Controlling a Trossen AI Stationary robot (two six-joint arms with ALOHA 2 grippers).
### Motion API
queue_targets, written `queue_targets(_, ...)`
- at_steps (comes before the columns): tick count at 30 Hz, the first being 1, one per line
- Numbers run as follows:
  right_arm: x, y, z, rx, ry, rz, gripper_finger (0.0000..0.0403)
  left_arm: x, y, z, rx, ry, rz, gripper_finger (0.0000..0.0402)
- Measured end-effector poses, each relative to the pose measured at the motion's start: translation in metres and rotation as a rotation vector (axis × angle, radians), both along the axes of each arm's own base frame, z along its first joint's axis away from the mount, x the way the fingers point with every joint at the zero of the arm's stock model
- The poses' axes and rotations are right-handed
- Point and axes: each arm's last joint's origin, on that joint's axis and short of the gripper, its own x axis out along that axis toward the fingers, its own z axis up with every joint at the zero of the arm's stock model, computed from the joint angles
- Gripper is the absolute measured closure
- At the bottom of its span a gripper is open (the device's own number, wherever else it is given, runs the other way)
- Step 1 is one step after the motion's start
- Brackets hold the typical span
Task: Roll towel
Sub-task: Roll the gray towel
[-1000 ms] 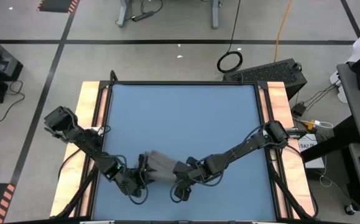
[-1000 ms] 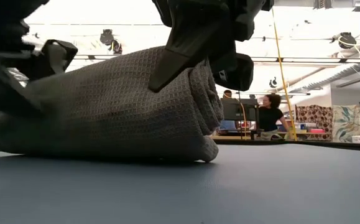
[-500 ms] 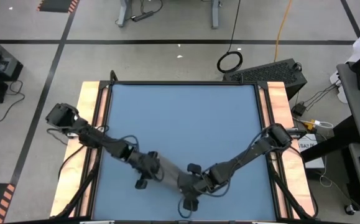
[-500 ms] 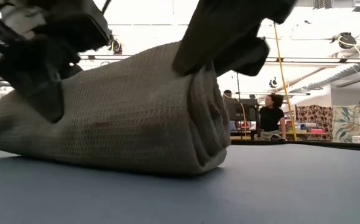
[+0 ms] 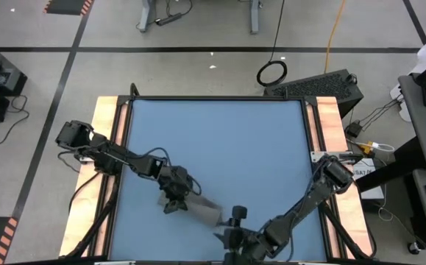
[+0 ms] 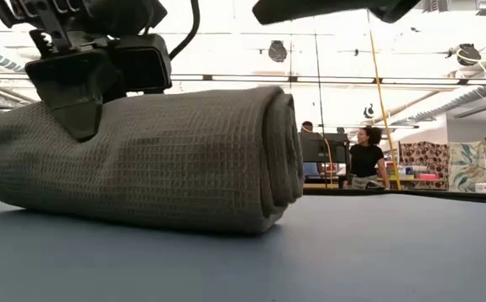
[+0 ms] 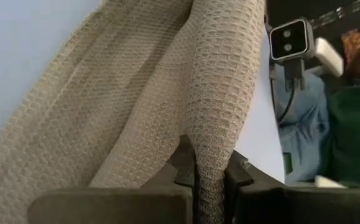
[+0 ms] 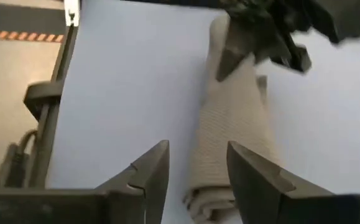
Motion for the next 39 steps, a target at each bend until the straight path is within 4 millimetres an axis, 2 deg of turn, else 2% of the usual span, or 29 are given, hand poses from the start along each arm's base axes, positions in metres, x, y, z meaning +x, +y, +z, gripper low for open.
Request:
queue_targets(5,0.003,0.011,-0.011,-0.113,-0.086,-0.016,0.024,0.002,0.009,0.0,-0.035,0.028,0.042,0.0381)
queue_targets(9,0.019,-0.005,-0.03,-0.186,-0.098,-0.125,0.0246,0.004,0.012,-0.006,-0.029,0.056,0.052,0.0381)
queue_targets(12,0.035,-0.018,-0.037,-0.213,-0.102,-0.148,0.0271,0.004,0.013,-0.016,-0.018,0.104,0.054,0.0381)
queue_targets(18,0.063,-0.04,-0.058,-0.113,-0.067,-0.096,0.0356,0.005,0.013,-0.031,-0.035,0.166,0.039,0.0381)
queue_targets(21,0.068,-0.046,-0.063,-0.098,-0.068,-0.111,0.0393,0.005,0.013,-0.032,-0.039,0.168,0.036,0.0381)
queue_targets(24,0.066,-0.05,-0.071,-0.081,-0.031,-0.149,0.0395,0.006,0.016,-0.03,-0.046,0.157,0.039,0.0376)
queue_targets(30,0.058,-0.065,-0.089,0.004,0.0,-0.256,0.0398,0.007,0.025,-0.023,-0.006,0.085,0.031,0.0314)
queue_targets(35,0.046,-0.068,-0.103,0.06,-0.006,-0.315,0.04,0.01,0.031,-0.02,0.003,0.047,0.051,0.0246)
queue_targets(39,0.041,-0.067,-0.106,0.073,-0.007,-0.322,0.0401,0.011,0.04,-0.013,0.004,0.01,0.072,0.0193)
